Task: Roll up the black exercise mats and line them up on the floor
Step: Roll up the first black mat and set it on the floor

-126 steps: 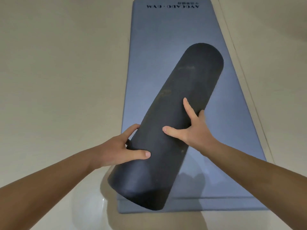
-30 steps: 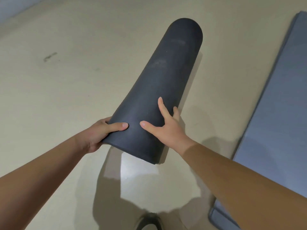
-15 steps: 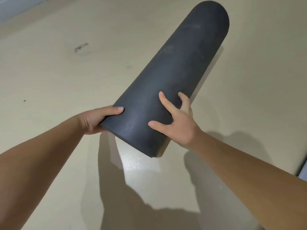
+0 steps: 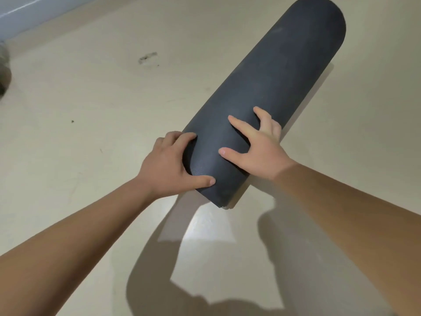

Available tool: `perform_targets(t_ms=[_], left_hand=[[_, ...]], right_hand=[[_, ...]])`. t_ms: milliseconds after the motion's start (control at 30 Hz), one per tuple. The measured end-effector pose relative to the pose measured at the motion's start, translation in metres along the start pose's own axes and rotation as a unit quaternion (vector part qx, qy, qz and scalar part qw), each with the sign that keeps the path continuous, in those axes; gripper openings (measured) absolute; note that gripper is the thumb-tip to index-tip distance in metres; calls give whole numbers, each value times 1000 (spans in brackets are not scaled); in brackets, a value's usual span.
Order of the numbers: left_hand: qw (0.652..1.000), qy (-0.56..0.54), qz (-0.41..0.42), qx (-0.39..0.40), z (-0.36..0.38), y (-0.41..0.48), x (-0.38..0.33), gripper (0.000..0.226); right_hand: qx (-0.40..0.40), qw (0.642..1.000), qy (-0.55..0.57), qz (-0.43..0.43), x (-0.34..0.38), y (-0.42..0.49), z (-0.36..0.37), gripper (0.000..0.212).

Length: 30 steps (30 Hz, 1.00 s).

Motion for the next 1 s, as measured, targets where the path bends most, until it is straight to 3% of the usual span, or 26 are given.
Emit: perform_targets(t_ms=[200,300,400,467,633,1000], left_hand=[[994,-78,-9,-73,-1,-17,17,104],[988,10,52,-142,-1,-35,-14,91],[991,79,38,-105,13,-38,-17,122],[996,39,-9,-83,13,-30,3,136],[994,-68,-28,-77,-11,-10,42,127],[995,-30,-68,-65,11,-25,40,138]], right_hand=[[41,998,0,37,-29,-18,15,104],[41,998,-40,41,-20,-10,18,108],[48,997,-53,37,9,2,25,105],[65,997,-28,33,27,8,28,95],[8,999,5,-35,37,16,21,73],[-3,999,3,-44,7,9,44,68]])
Point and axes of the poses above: each hand's wrist, its own y-axis towards the middle knuckle, its own z-axis out of the palm, x = y × z, the point moved 9 cm from there along y, towards the middle knuckle, and after that the axes turned 10 degrees about z, right-handed, at the moved point
